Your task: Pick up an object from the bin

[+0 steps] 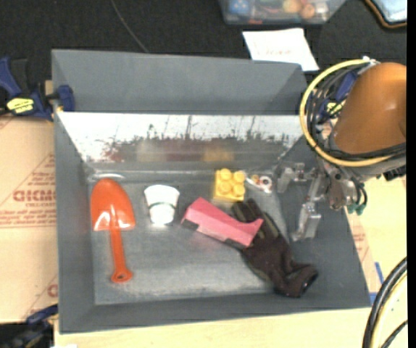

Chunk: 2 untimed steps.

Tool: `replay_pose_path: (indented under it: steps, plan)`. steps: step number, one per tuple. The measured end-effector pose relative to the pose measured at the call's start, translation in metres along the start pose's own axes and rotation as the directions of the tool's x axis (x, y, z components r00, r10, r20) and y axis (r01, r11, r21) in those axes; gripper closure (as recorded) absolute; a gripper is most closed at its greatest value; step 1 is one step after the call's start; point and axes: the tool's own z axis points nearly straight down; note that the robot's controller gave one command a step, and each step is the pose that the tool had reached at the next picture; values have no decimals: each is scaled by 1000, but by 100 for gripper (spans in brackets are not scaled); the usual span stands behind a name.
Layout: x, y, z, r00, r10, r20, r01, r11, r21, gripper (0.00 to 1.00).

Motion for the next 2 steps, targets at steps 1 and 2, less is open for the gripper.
replay_pose_path:
  steps: [1, 2]
  plan:
    - [-2, 0, -3, 1000, -4, 7, 4, 1000, 1, 0]
    - [36, 2, 114, 980, 199, 11, -199, 980, -1, 0]
